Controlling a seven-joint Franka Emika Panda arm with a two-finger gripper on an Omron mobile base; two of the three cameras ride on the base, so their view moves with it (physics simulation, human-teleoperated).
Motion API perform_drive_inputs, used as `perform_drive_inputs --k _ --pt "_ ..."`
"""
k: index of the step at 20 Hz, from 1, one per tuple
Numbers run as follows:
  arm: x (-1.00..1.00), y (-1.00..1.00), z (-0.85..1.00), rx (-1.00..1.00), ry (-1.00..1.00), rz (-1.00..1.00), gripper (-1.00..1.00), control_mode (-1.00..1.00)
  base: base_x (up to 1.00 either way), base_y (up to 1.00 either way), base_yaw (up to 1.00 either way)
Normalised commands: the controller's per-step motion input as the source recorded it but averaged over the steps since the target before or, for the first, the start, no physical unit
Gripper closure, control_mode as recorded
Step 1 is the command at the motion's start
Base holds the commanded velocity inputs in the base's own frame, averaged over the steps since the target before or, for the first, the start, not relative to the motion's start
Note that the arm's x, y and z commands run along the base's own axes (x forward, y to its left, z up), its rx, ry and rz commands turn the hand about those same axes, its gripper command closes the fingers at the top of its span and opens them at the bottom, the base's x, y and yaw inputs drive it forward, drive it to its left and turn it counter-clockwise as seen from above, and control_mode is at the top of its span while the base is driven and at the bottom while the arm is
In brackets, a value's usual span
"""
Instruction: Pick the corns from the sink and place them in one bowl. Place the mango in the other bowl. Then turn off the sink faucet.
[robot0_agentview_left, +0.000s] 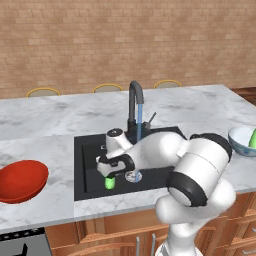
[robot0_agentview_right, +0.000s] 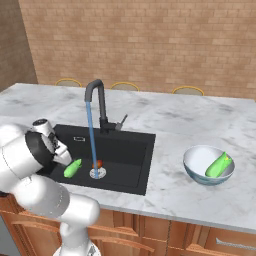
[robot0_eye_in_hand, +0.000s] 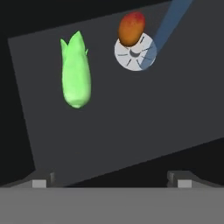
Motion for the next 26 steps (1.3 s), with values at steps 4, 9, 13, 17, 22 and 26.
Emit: perform_drive_inputs --k 4,9,13,17,22,26 --pt "0.37 0.31 -0.33 0.0 0.0 -0.11 -1.0 -1.0 0.0 0.0 0.0" --pt "0.45 0.08 -0.25 0.0 0.0 -0.09 -1.0 -1.0 0.0 0.0 0.0" --pt "0.48 0.03 -0.32 0.0 0.0 -0.09 -1.0 -1.0 0.0 0.0 0.0" --pt "0.36 0.09 -0.46 -0.02 0.0 -0.1 -1.0 -1.0 0.0 0.0 0.0" --pt "0.45 0.19 -0.52 -0.04 0.0 -0.1 -1.0 -1.0 0.0 0.0 0.0" --pt "0.5 0.06 -0.64 -0.03 0.0 -0.06 -1.0 -1.0 0.0 0.0 0.0"
